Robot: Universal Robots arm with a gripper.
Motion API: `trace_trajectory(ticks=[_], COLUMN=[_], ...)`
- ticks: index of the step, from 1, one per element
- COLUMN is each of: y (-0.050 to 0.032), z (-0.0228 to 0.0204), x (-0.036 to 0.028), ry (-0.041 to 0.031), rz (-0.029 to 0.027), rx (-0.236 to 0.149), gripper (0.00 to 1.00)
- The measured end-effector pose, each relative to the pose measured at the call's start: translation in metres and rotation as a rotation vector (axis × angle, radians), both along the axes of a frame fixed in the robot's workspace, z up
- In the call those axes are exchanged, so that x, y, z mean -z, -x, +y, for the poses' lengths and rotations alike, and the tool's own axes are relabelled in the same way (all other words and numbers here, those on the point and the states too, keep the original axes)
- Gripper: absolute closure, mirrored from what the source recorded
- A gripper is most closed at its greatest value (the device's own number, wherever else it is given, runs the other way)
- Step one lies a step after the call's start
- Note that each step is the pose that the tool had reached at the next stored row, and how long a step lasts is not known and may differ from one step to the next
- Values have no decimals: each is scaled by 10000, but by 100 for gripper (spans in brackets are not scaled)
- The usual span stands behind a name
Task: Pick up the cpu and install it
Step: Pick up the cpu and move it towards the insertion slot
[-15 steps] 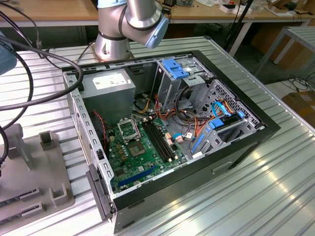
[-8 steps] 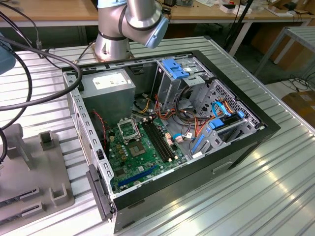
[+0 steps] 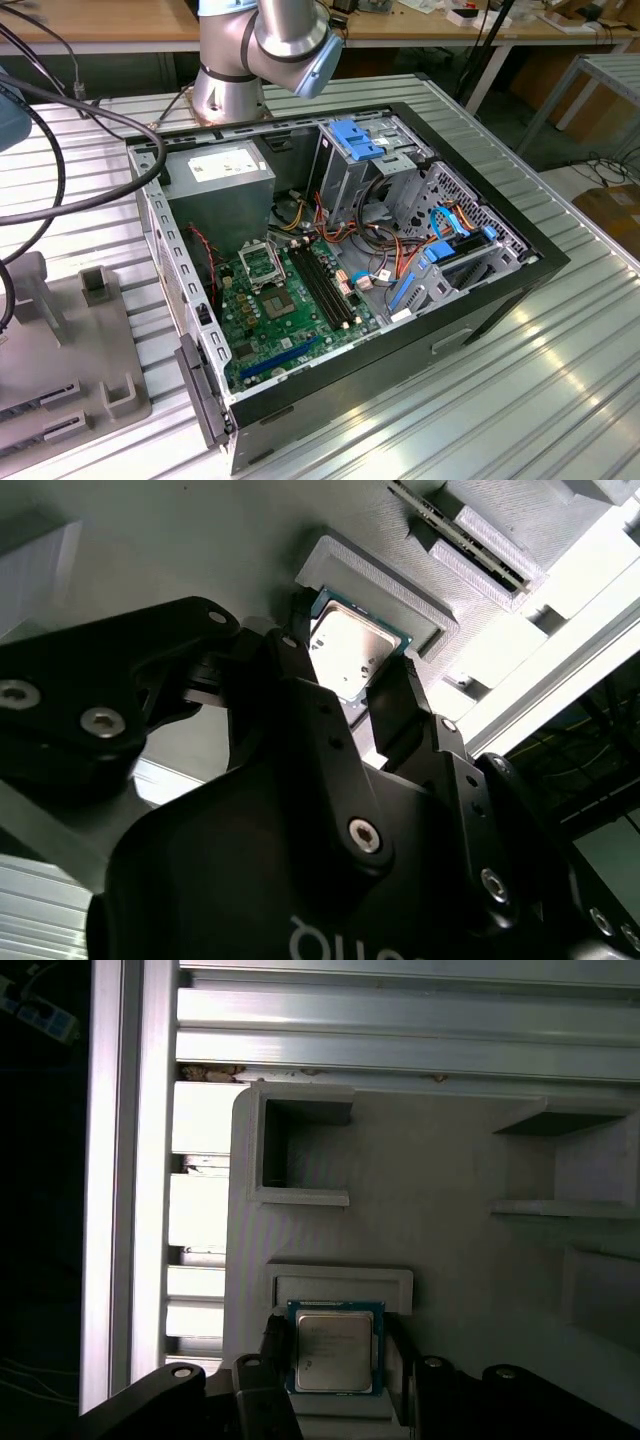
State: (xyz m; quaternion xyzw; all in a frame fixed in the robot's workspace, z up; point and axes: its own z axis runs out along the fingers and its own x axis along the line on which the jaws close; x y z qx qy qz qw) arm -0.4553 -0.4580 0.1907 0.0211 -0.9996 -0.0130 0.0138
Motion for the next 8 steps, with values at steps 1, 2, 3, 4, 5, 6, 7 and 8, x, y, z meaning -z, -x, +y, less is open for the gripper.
trace_trajectory(ticks=[1,2,3,4,5,6,7,8], y=[0,0,0,0,0,0,0,1], z=[0,0,0,0,0,0,0,0], x=[0,-1,0,0,0,0,0,0], ry=[0,1,0,0,1,2,2,3], rz=[0,1,0,0,0,0,0,1], rx=[0,0,0,0,0,0,0,0], gripper=[51,51,51,51,51,51,51,50])
